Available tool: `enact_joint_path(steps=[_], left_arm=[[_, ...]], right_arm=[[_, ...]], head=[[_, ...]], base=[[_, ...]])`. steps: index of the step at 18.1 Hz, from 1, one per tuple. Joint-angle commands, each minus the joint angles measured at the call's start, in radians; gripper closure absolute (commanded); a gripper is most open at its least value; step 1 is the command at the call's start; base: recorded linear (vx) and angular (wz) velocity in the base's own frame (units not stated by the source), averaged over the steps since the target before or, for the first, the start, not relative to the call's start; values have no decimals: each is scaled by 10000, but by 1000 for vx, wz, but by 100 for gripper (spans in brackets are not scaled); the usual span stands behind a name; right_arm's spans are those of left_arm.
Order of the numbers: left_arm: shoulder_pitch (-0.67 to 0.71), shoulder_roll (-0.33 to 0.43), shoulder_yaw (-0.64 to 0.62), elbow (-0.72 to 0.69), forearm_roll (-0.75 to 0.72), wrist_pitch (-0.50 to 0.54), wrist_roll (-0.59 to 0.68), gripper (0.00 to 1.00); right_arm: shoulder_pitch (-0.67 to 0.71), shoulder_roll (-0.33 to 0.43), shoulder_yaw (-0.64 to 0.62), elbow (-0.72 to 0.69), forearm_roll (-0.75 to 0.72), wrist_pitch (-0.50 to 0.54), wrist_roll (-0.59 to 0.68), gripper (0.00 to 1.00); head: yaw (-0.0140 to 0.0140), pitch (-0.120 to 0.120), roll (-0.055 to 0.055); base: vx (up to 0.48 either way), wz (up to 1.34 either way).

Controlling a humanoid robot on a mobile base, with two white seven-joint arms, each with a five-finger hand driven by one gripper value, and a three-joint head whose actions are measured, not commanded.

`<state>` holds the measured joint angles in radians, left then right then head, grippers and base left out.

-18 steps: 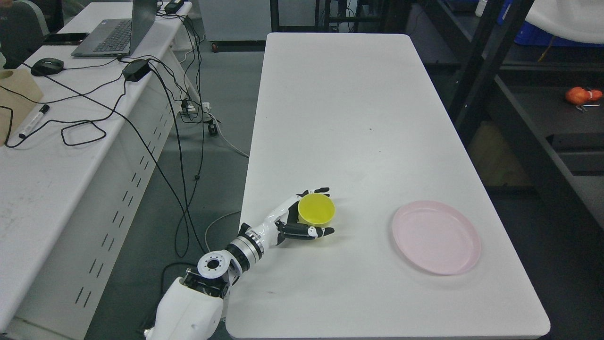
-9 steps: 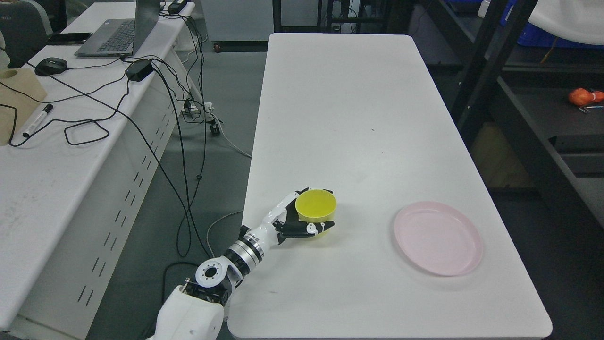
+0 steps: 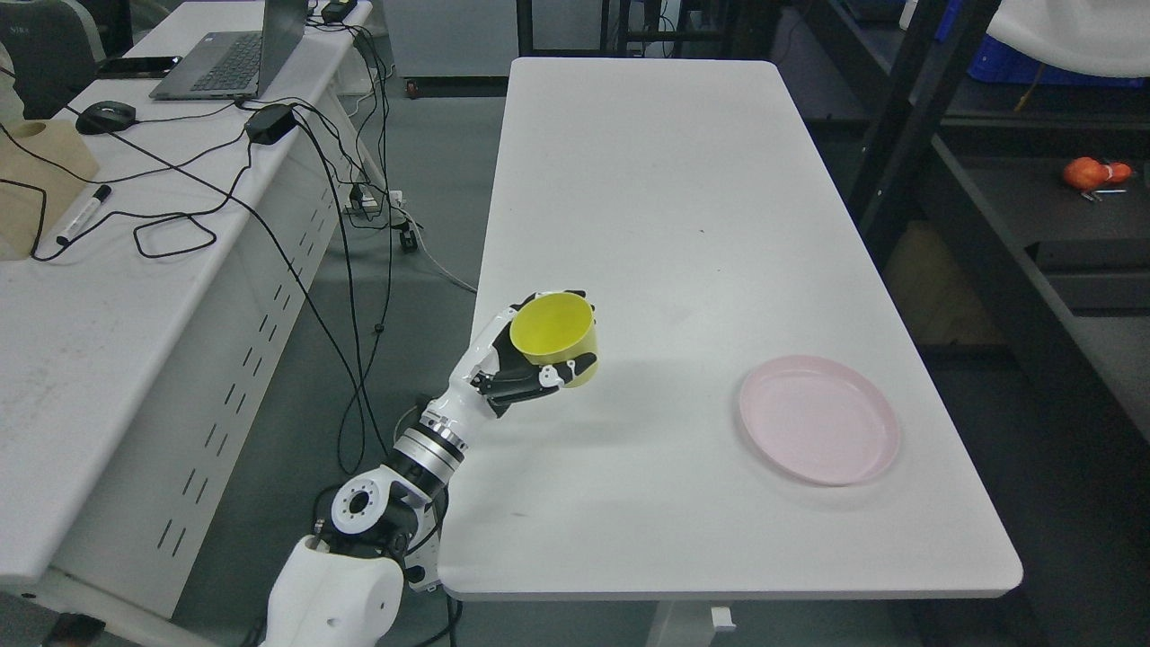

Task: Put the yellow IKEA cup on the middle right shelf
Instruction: 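Lift the yellow cup with the left hand while turning toward the shelves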

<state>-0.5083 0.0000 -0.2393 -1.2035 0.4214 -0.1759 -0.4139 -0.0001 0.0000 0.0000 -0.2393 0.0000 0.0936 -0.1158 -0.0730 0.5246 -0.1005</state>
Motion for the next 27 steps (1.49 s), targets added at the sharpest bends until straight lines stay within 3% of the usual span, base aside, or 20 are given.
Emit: enact_joint_path(steps=[1, 8, 19, 27], left_arm=[[679, 174, 1565, -2598, 142, -127, -3, 99], [1892, 174, 1641, -2905, 142, -512, -3, 100], [2368, 174, 1642, -3029, 142, -358, 27, 97], [2736, 174, 1580, -3028, 127, -327, 43, 99]], right_arm=[[139, -175, 169, 0, -245, 0, -8, 1], [139, -175, 169, 0, -245, 0, -8, 1], [139, -175, 169, 0, -245, 0, -8, 1], [139, -175, 169, 0, -245, 0, -8, 1]], head=[[0, 0, 0], [0, 0, 0], [0, 0, 0], [0, 0, 0]], base=[[-140, -70], [-164, -112], [-257, -204], [-320, -682]])
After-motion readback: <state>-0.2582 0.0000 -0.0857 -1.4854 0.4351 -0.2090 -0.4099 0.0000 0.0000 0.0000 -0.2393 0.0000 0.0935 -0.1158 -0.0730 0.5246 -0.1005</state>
